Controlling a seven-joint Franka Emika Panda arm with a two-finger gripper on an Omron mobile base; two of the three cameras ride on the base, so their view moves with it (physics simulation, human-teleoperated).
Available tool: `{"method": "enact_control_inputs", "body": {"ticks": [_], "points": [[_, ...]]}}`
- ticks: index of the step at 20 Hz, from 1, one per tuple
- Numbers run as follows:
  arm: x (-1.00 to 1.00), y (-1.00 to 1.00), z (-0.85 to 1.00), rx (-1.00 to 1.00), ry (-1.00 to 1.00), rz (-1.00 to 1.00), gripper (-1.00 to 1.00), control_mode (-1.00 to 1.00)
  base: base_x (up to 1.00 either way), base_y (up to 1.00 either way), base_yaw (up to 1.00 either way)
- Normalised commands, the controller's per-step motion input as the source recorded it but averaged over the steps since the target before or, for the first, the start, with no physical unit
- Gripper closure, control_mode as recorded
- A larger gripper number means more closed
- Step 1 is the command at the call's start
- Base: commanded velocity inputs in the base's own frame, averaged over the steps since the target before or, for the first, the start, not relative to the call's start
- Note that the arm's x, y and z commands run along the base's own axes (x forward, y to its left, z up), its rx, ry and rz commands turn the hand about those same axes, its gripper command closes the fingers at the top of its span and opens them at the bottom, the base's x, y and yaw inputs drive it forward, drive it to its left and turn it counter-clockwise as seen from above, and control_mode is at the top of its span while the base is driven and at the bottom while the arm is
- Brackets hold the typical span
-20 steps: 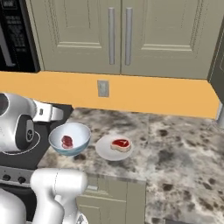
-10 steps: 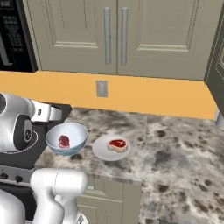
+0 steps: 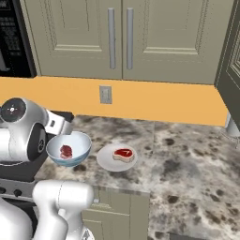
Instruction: Place one of the steaks on the plate and the other in the bowl. Then place the bowl in the fridge.
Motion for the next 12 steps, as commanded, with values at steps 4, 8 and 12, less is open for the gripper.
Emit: {"method": "enact_control_inputs", "body": {"ticks": [4,8,12], "points": [[0.07,-0.22,-0.30,0.02,0.16,0.00,-1.00,-1.00,0.00,0.00,0.00],[0.14,0.00,-0.37,-0.10,0.13,0.00,-1.00,-1.00,0.00,0.00,0.00],[0.14,-0.10,-0.33,-0.02,0.10,0.00,-1.00,-1.00,0.00,0.00,0.00]]}}
